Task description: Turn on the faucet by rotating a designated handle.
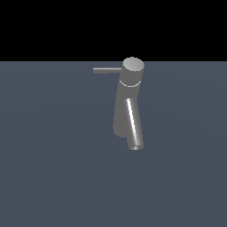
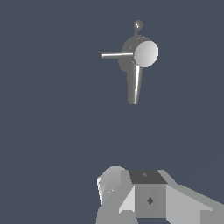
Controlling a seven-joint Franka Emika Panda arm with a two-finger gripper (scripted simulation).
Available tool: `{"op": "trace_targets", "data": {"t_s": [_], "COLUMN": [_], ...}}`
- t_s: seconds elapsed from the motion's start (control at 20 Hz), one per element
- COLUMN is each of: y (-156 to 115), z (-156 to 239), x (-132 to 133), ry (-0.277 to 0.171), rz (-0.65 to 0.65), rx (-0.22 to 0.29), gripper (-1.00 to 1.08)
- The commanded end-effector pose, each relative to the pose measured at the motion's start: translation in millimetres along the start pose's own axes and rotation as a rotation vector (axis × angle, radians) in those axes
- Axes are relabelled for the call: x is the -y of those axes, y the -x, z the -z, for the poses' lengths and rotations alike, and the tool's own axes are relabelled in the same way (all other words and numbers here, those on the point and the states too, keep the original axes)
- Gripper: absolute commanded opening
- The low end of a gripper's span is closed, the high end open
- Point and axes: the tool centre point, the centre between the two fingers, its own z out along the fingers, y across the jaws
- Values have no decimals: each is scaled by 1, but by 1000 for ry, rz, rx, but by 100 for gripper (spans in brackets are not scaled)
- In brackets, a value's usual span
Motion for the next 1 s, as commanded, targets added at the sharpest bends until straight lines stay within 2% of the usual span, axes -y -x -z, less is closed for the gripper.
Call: {"op": "trace_targets", "data": {"t_s": [0.0, 0.45, 0.95], "y": [0, -4, -23], "z": [0, -9, -40], "x": [0, 5, 19], "ry": [0, -19, -86], "rz": [0, -58, -256], "rx": [0, -18, -80], "gripper": [-100, -100, -100]}}
